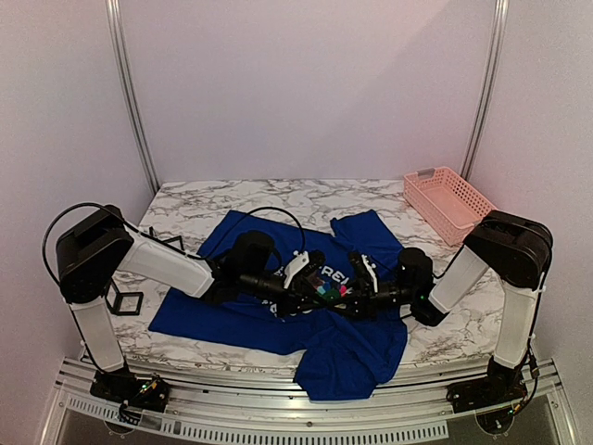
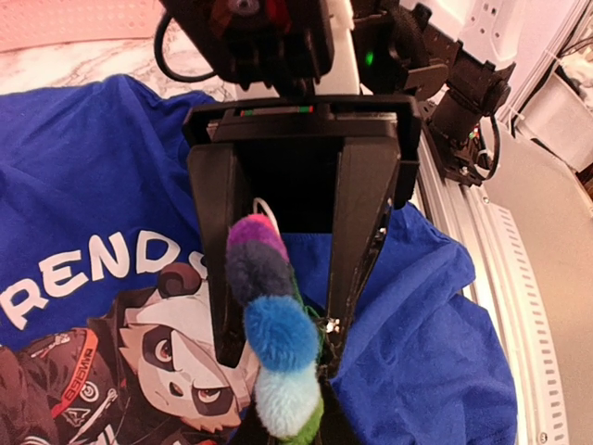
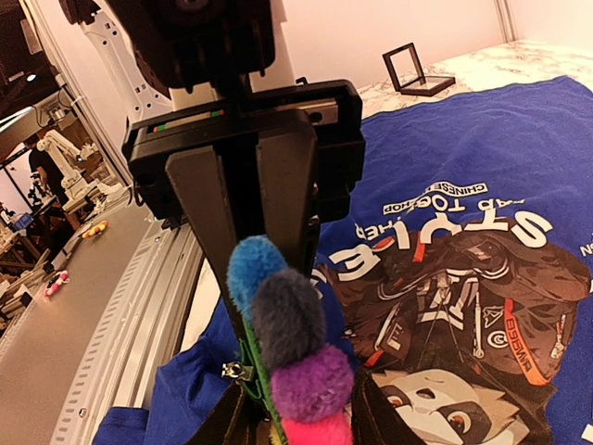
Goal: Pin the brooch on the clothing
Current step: Pin the clothing with brooches onto the flattened clothing.
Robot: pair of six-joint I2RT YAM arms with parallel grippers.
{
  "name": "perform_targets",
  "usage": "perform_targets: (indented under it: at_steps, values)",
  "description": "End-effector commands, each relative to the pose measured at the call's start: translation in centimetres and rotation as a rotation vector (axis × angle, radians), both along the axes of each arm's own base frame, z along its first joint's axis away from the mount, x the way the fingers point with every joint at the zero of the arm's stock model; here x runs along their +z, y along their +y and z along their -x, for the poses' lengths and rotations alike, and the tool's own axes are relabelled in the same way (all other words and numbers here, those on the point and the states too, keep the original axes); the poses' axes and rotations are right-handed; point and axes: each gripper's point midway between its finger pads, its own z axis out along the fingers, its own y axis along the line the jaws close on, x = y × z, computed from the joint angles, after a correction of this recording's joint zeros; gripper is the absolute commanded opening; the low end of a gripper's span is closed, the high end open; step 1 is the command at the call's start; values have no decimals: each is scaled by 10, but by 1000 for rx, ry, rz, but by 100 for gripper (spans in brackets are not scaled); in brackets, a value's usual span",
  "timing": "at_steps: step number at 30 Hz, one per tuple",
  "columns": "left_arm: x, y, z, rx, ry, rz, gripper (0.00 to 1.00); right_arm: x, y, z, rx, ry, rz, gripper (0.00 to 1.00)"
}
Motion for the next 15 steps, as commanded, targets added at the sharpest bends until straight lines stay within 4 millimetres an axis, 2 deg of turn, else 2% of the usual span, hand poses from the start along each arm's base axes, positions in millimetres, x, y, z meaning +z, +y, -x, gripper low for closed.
perform_targets:
  at_steps: [1,8,15]
  values:
    - [15,-4,18,-69,-13,38,0,-3,-3,-15,-63,19,18,33]
    - [15,-3,17,-63,-14,35,0,1,-16,-20,-114,35,-2,34]
    - [15,-2,17,-58,-17,35,0,0,-19,-22,-133,52,3,34]
